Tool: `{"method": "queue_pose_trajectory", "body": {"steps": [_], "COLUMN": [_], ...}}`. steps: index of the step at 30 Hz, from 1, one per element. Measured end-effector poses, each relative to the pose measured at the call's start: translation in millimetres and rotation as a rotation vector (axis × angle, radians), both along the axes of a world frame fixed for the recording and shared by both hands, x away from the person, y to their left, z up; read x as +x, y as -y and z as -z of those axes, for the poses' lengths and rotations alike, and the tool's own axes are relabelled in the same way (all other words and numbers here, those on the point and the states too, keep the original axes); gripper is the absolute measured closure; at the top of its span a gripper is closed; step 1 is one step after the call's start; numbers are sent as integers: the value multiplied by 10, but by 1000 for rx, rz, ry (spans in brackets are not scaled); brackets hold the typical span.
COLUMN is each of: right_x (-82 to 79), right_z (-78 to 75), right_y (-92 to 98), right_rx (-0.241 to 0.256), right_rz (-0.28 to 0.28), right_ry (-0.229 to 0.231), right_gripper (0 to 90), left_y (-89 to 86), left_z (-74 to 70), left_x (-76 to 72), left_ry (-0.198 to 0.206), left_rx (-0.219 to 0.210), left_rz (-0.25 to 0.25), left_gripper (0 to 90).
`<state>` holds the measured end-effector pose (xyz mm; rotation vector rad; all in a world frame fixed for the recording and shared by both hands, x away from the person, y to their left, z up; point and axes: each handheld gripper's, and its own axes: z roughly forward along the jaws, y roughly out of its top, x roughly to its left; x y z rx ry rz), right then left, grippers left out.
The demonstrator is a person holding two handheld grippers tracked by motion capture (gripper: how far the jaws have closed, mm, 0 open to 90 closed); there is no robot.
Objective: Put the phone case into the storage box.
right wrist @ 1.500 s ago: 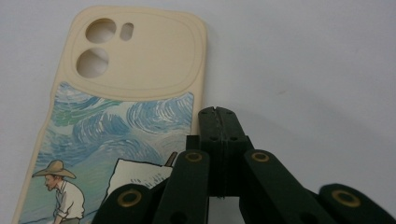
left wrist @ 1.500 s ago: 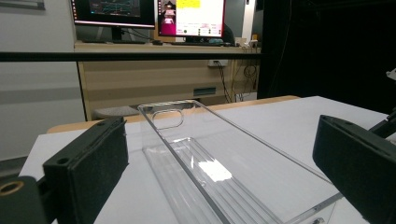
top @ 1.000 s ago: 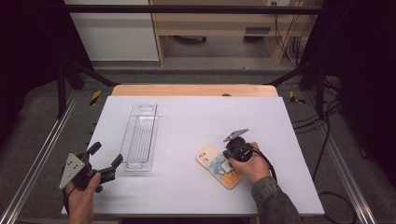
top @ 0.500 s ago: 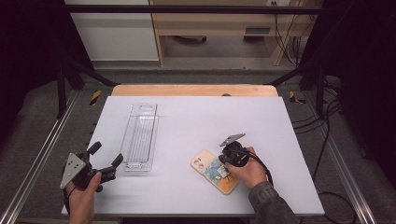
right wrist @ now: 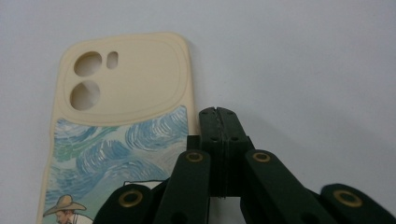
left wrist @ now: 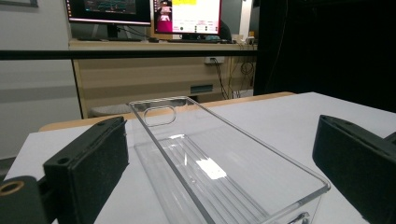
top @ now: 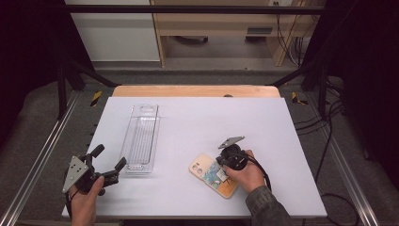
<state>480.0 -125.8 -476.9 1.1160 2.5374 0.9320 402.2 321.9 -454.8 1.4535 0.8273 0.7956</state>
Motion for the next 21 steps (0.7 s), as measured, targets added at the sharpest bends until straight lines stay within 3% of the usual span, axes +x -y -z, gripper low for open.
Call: {"method": "queue_pose_trajectory", "body": {"steps": [10, 13, 21], "right_x": [-134, -191, -313], "right_z": [-173, -209, -241], "right_y": [50, 48, -5], "right_rx": [46, 55, 49], "right_rz": [2, -5, -43], "right_ry": [37, 46, 42], "right_gripper": [863, 756, 336], "left_y": [-29, -24, -29], "left_z": [-8, -9, -9], "left_x": [-9, -11, -9], "left_ry": [4, 5, 6], "left_rx": [-4, 2, 1], "left_rz": [-12, -11, -11], "left_gripper": [35, 35, 35]}}
